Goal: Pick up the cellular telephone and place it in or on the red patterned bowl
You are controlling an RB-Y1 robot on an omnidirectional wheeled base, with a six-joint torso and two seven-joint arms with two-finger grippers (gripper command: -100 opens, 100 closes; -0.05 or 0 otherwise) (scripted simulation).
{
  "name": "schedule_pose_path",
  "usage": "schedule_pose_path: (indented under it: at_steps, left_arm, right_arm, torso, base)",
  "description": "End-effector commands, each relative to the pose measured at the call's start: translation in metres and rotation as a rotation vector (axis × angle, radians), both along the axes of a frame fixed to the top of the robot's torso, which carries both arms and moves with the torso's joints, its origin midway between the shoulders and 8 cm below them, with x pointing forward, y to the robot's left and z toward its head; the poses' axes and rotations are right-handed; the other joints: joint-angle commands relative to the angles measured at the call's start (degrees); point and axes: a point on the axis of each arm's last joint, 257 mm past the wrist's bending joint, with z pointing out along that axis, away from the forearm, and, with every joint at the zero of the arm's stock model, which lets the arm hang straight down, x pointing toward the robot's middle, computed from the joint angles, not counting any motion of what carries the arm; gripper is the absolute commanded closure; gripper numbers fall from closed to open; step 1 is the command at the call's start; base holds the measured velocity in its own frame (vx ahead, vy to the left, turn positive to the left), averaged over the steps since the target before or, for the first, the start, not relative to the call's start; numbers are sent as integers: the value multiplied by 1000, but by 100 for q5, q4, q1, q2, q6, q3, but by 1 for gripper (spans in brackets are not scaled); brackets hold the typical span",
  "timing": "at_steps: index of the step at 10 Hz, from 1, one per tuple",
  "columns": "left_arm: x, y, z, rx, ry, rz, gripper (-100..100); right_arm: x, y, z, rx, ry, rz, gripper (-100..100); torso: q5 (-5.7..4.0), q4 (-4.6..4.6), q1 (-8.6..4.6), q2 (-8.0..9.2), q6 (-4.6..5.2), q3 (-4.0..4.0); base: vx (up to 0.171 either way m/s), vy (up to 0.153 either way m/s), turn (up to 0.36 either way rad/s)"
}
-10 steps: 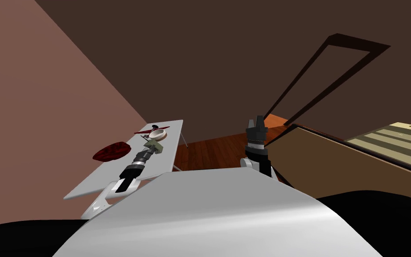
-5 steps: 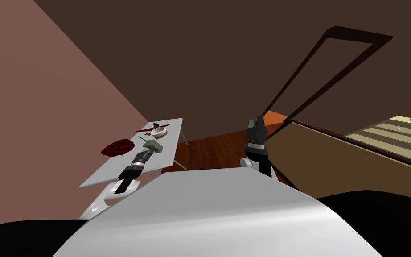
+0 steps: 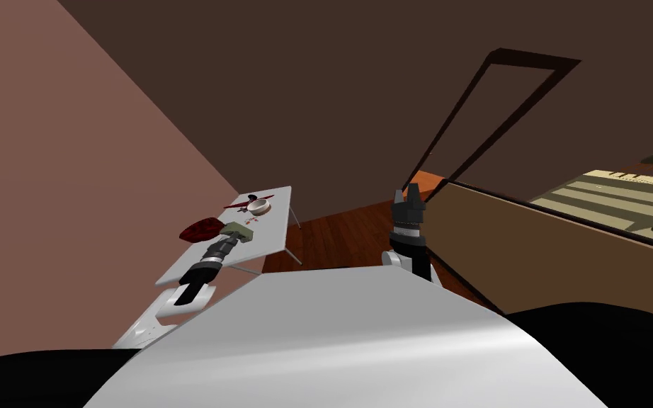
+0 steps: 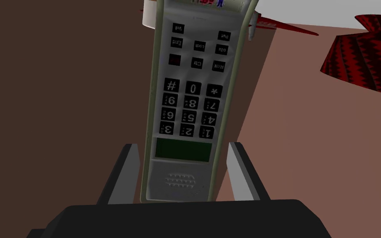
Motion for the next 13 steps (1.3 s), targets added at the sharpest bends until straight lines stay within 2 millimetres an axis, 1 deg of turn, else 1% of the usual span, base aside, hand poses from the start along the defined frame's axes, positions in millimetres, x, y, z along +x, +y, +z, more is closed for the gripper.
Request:
schedule_pose_path:
  at_steps: [1,2,3,4,5,6,8,10,11,13]
  left_arm:
    - [5,15,9,5,0,24,100]
    - [7,22,13,7,0,34,100]
    - [10,36,22,9,-1,56,100]
    - [11,43,27,10,-2,69,100]
    - [11,43,27,10,-2,69,100]
    - [13,59,36,9,-4,96,100]
    - [15,74,46,6,-9,124,100]
    - [16,87,56,2,-17,150,100]
    - [18,99,66,-3,-27,174,100]
    - [20,110,76,-8,-37,194,100]
  right_arm:
    - [0,0,0,0,0,0,0]
    - [0,0,0,0,0,0,0]
    - [0,0,0,0,0,0,0]
    - [0,0,0,0,0,0,0]
    - [0,0,0,0,0,0,0]
    - [0,0,0,0,0,0,0]
    - [0,0,0,0,0,0,0]
    - [0,0,0,0,0,0,0]
    - [0,0,0,0,0,0,0]
    - [0,0,0,0,0,0,0]
  torso:
    - [0,0,0,0,0,0]
    - [0,0,14,-7,5,-4]
    - [0,0,18,-20,9,-10]
    - [-3,2,17,-22,14,-10]
    - [-2,2,8,-15,11,-7]
    - [-2,-2,-19,-28,3,-14]
    - [-6,1,-3,-34,18,-15]
    - [-7,2,-9,-34,8,-15]
    - [-9,2,-13,-34,8,-14]
    - [-10,6,-5,-34,12,-13]
  base:
    - [-116,233,-182]
    - [-87,238,-227]
    - [-96,242,-239]
    - [-128,219,-235]
    - [-71,129,-84]
    - [-72,170,-178]
    - [-82,202,-256]
    - [-83,176,-141]
    - [-88,214,-211]
    - [-85,193,-166]
